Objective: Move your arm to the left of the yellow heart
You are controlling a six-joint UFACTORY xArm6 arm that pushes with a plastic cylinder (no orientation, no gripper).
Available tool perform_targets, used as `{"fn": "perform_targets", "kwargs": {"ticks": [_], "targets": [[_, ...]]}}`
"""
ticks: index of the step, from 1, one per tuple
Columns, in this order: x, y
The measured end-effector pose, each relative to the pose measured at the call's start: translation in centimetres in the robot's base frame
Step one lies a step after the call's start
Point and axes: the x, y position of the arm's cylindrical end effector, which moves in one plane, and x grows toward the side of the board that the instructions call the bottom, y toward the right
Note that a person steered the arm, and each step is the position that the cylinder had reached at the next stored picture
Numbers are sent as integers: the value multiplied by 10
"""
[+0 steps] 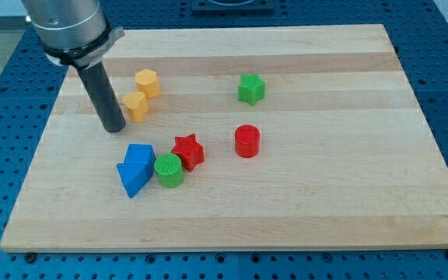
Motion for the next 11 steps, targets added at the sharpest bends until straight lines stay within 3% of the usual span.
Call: {"fn": "perform_targets", "kwargs": {"ticks": [3,7,10,11], "targets": [[-22,-16],[4,28],[2,-35],[-17,-37]]}}
